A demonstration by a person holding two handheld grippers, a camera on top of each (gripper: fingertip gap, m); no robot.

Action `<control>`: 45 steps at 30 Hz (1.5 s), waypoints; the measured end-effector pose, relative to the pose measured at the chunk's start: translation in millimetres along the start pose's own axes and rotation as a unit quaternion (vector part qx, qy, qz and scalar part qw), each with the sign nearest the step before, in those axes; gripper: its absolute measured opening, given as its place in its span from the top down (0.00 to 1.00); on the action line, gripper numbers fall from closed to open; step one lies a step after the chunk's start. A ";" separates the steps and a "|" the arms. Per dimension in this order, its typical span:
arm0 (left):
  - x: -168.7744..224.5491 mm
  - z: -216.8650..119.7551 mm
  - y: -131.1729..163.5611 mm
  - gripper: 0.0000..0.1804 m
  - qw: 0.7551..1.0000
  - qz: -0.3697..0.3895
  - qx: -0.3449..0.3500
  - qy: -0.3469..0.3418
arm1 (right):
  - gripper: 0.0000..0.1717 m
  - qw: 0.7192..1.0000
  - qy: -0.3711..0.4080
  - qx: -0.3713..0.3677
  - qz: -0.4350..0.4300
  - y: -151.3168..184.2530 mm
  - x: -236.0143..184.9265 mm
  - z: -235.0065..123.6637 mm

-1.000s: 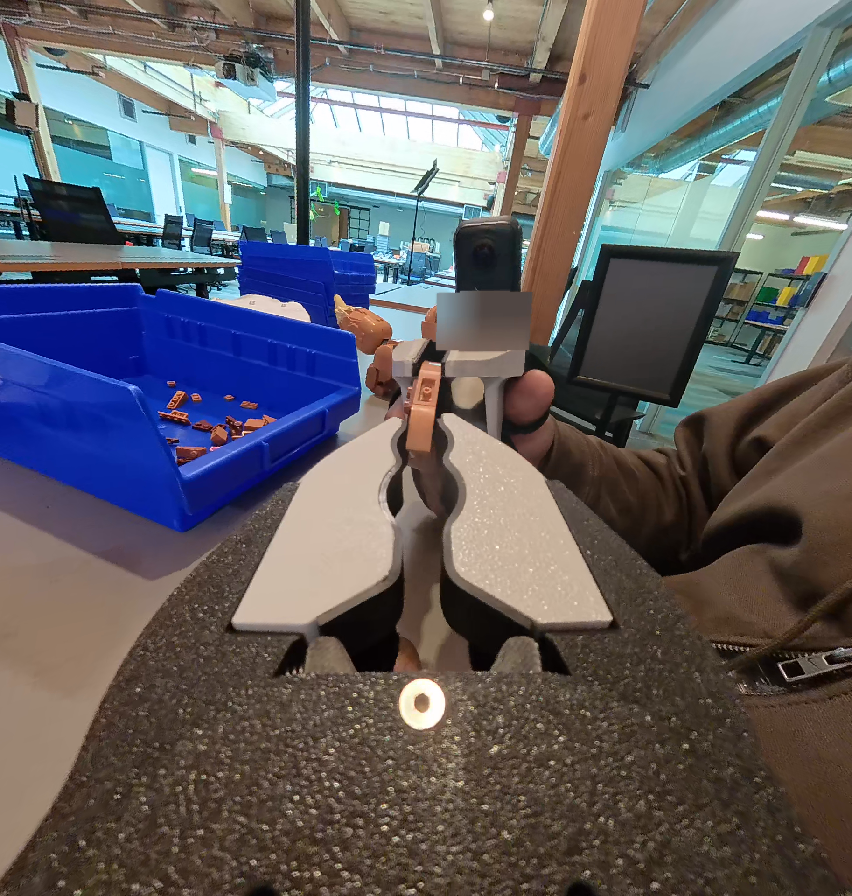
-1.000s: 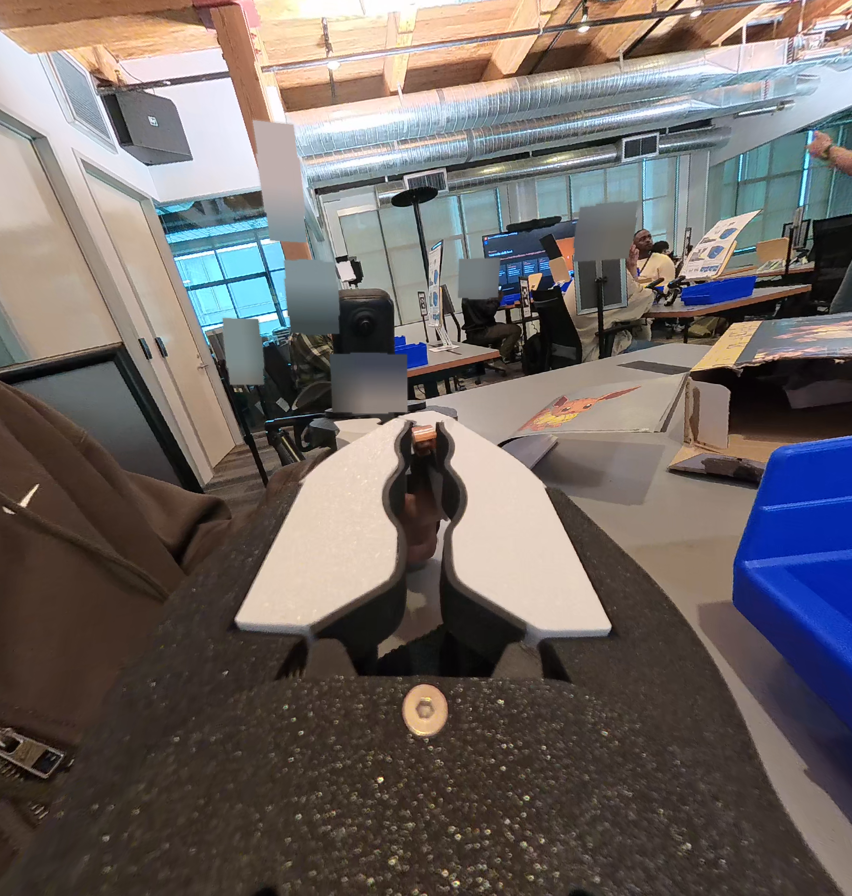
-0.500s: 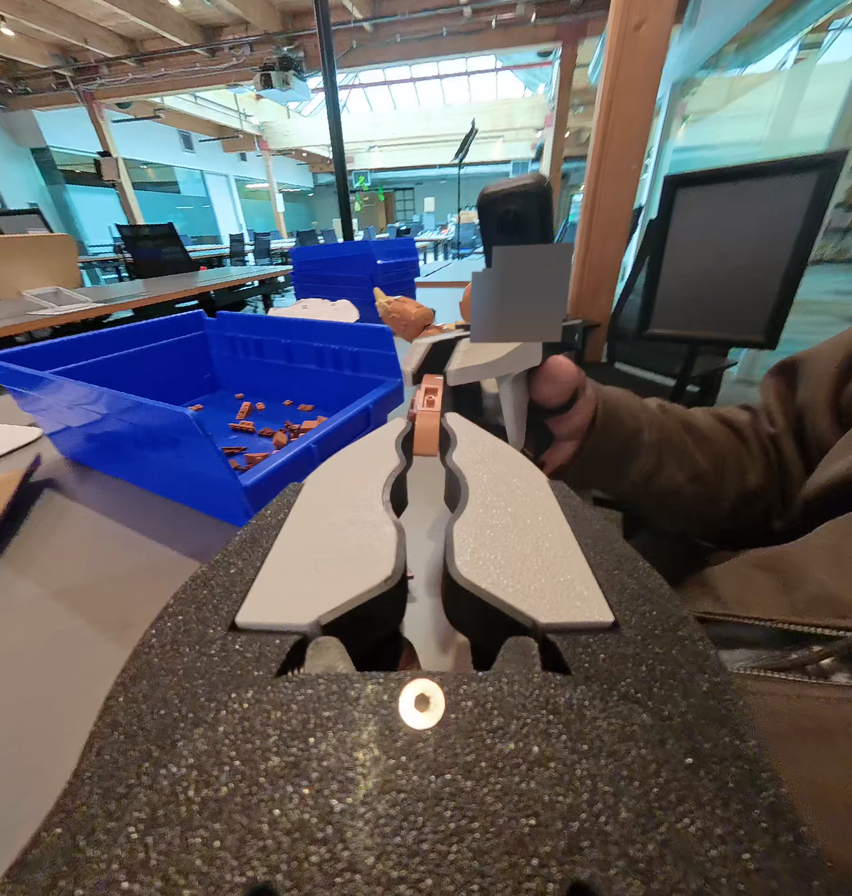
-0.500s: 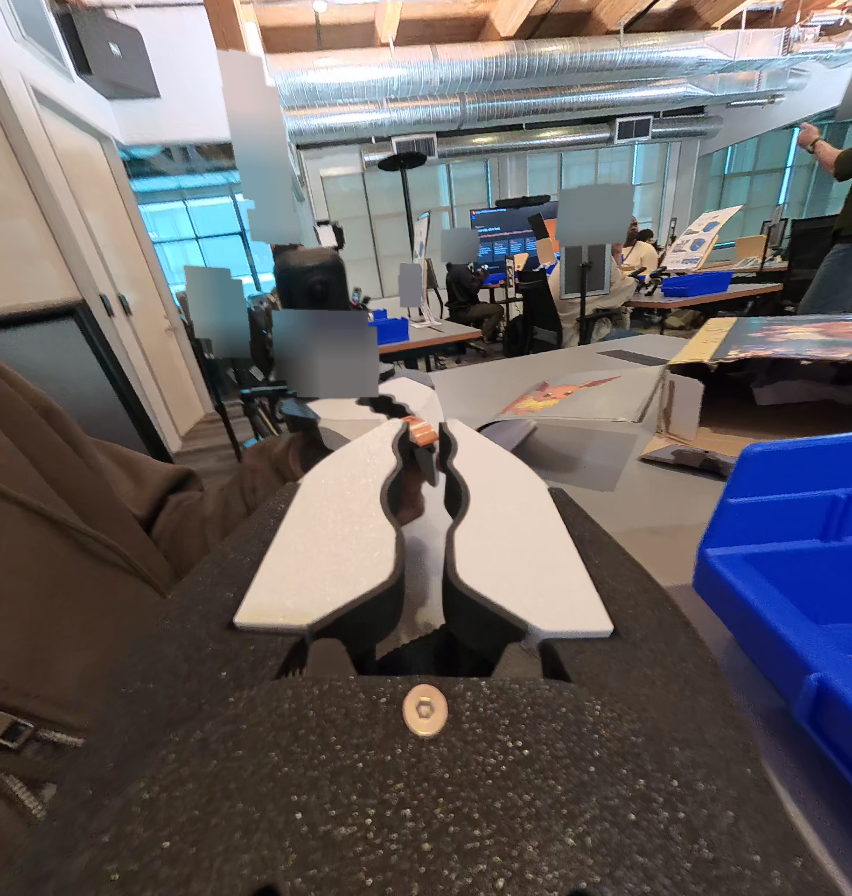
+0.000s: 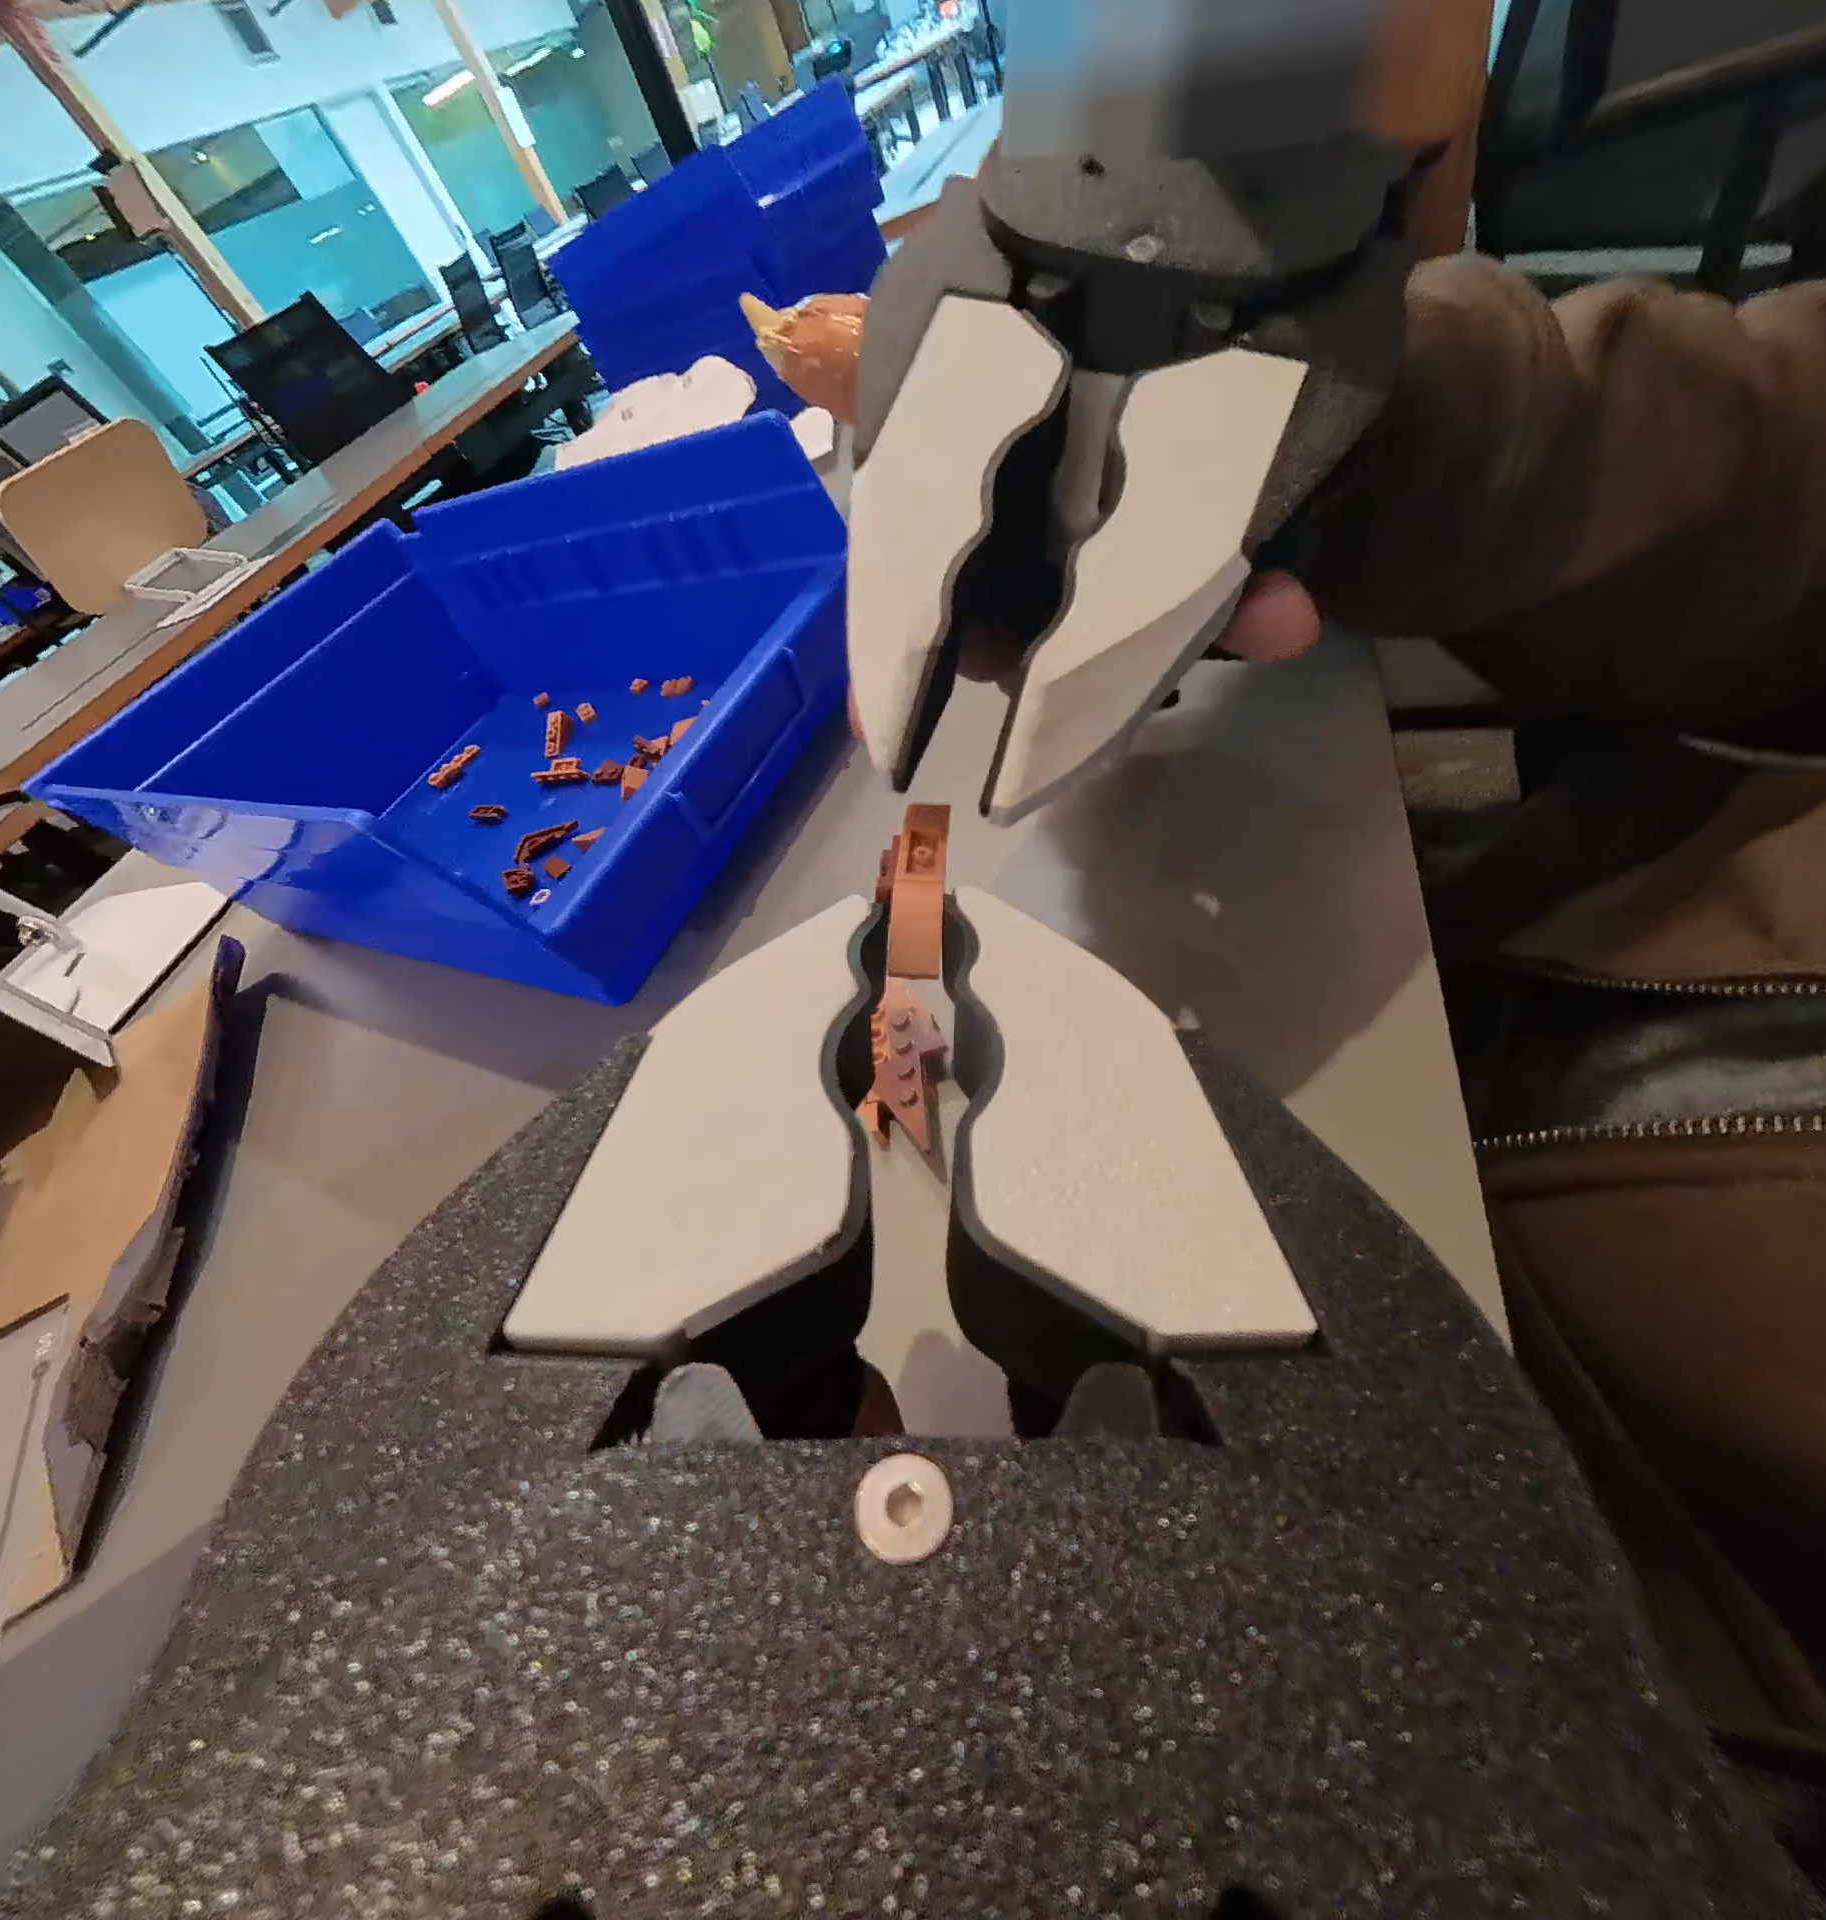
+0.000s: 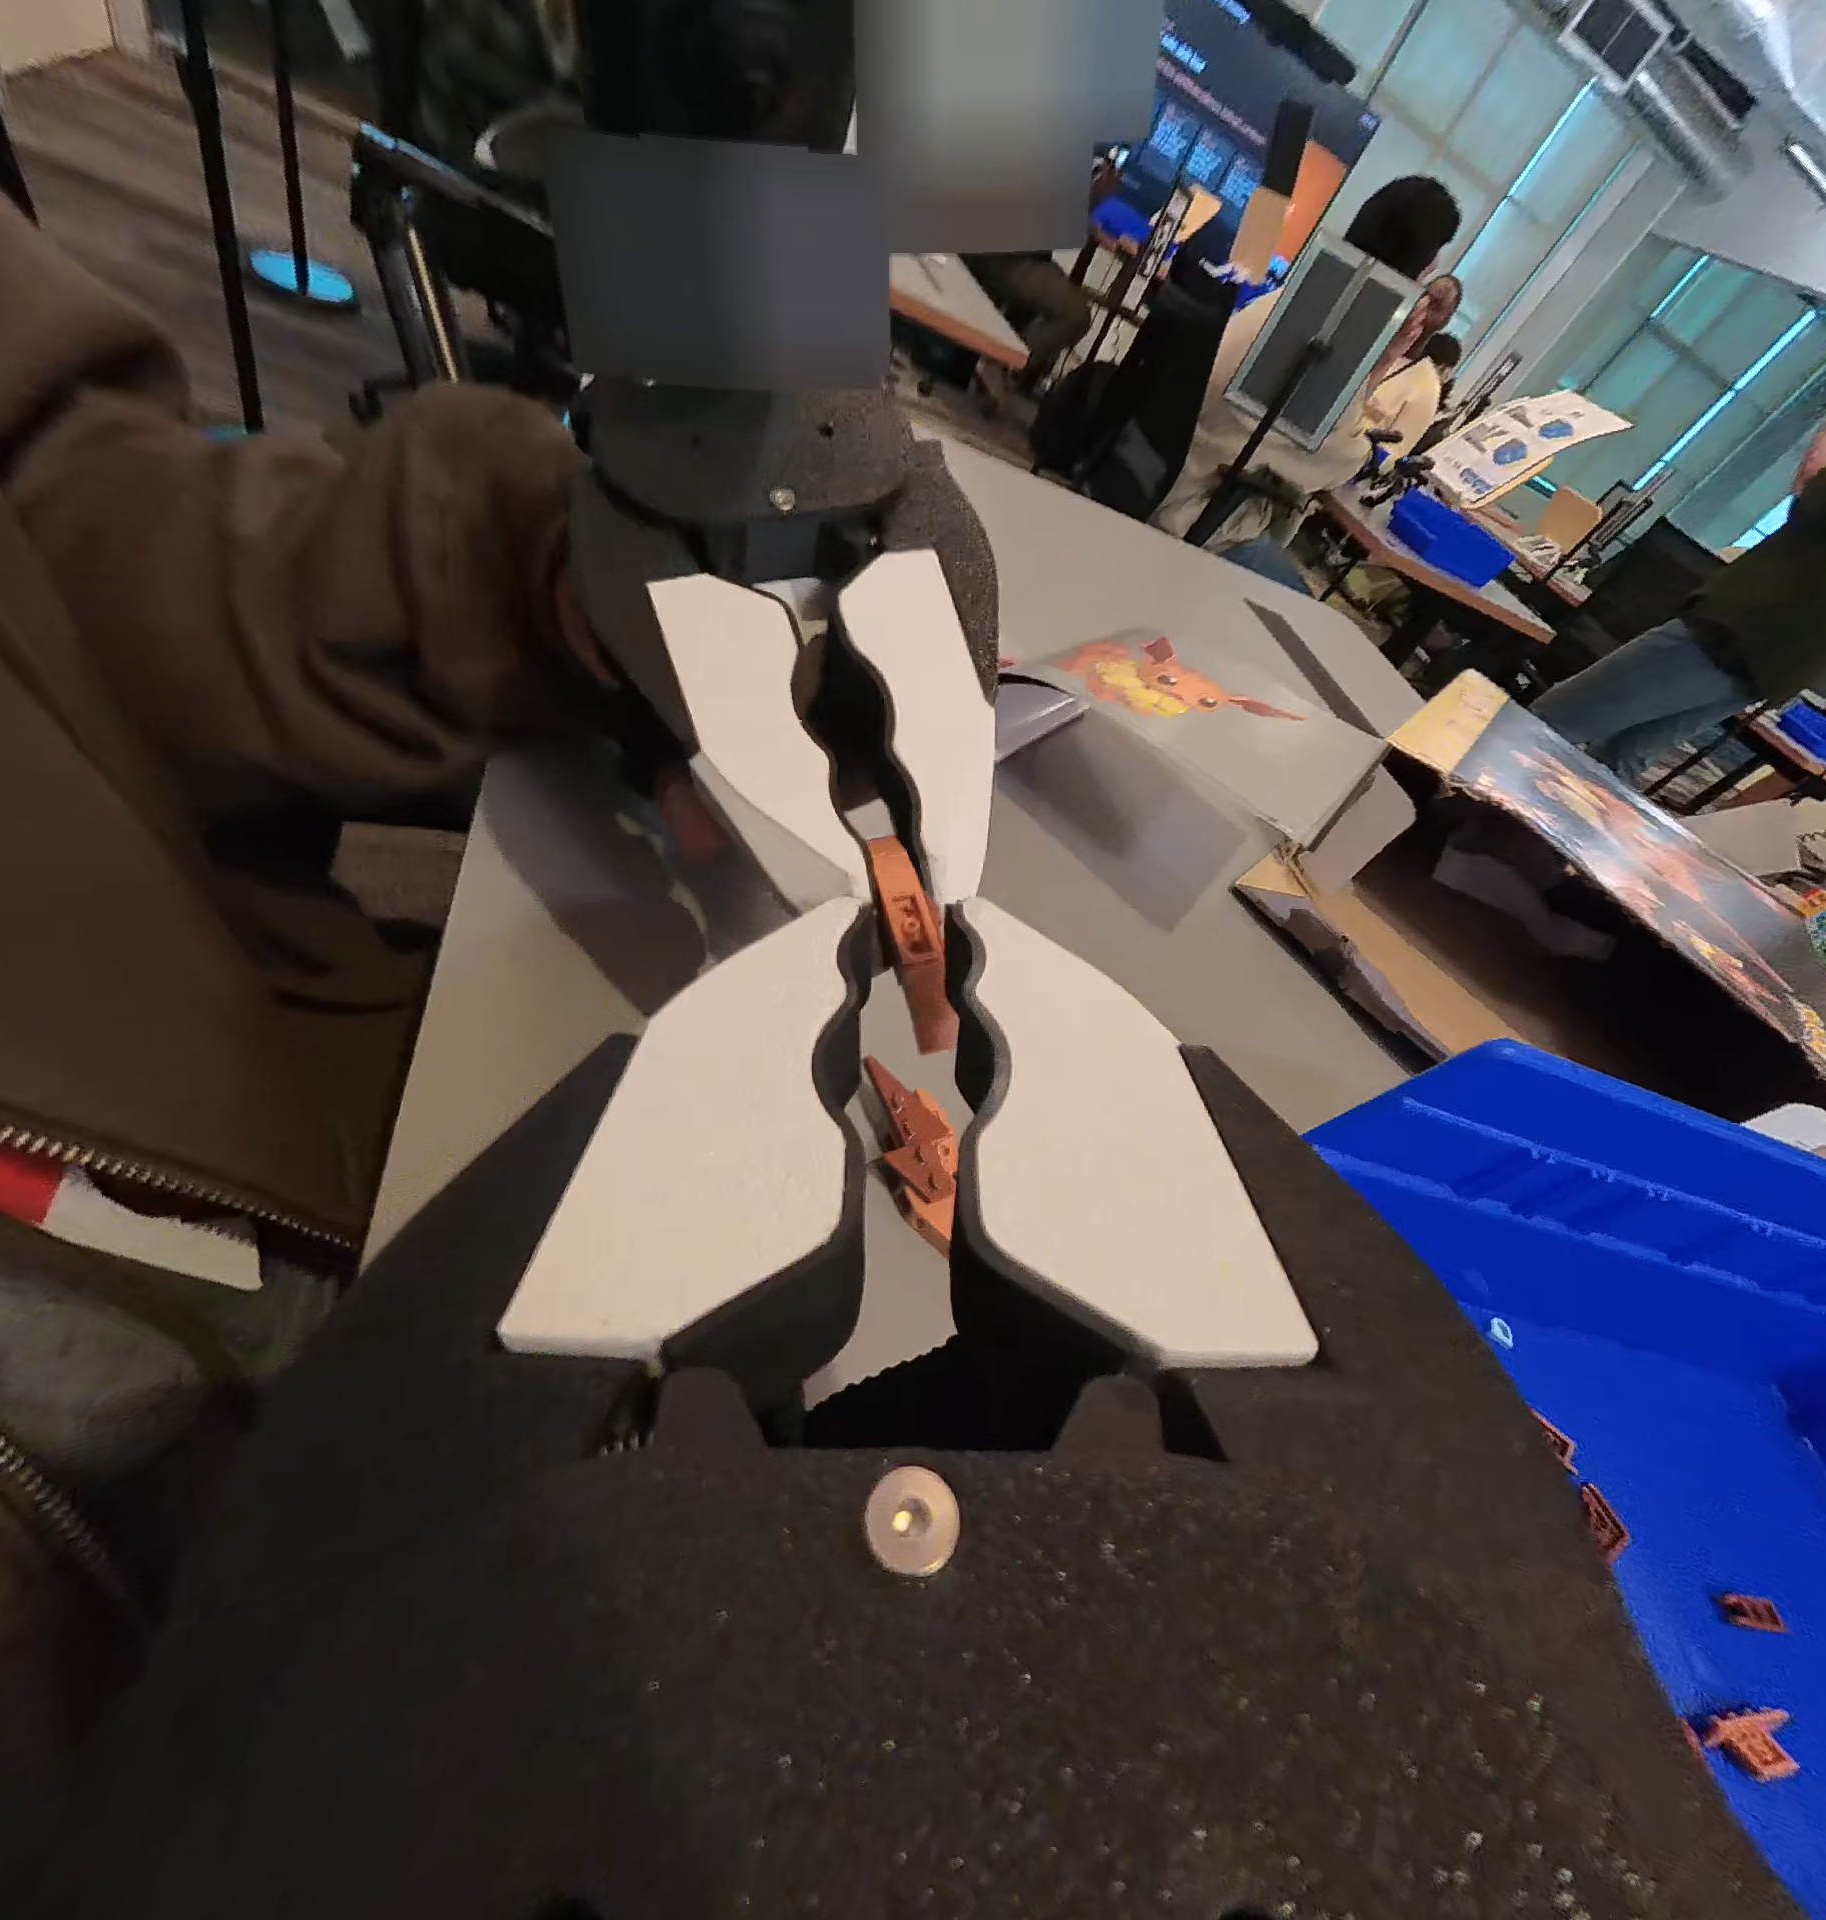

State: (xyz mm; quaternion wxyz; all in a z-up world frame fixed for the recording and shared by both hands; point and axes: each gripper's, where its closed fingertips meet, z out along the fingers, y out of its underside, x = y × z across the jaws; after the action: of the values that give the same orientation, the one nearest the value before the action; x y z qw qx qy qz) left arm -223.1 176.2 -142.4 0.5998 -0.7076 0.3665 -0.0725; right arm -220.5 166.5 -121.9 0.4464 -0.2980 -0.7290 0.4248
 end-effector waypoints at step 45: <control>5.7 -4.1 -13.9 0.94 0.998 -0.028 0.052 0.030 | 0.95 0.992 -0.034 0.036 0.117 -2.3 0.6 2.6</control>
State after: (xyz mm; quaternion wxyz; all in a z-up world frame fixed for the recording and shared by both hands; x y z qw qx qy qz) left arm -215.2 169.7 -130.7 0.6220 -0.6832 0.3600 -0.1292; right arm -223.2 165.0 -120.3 0.3792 -0.3508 -0.6879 0.5099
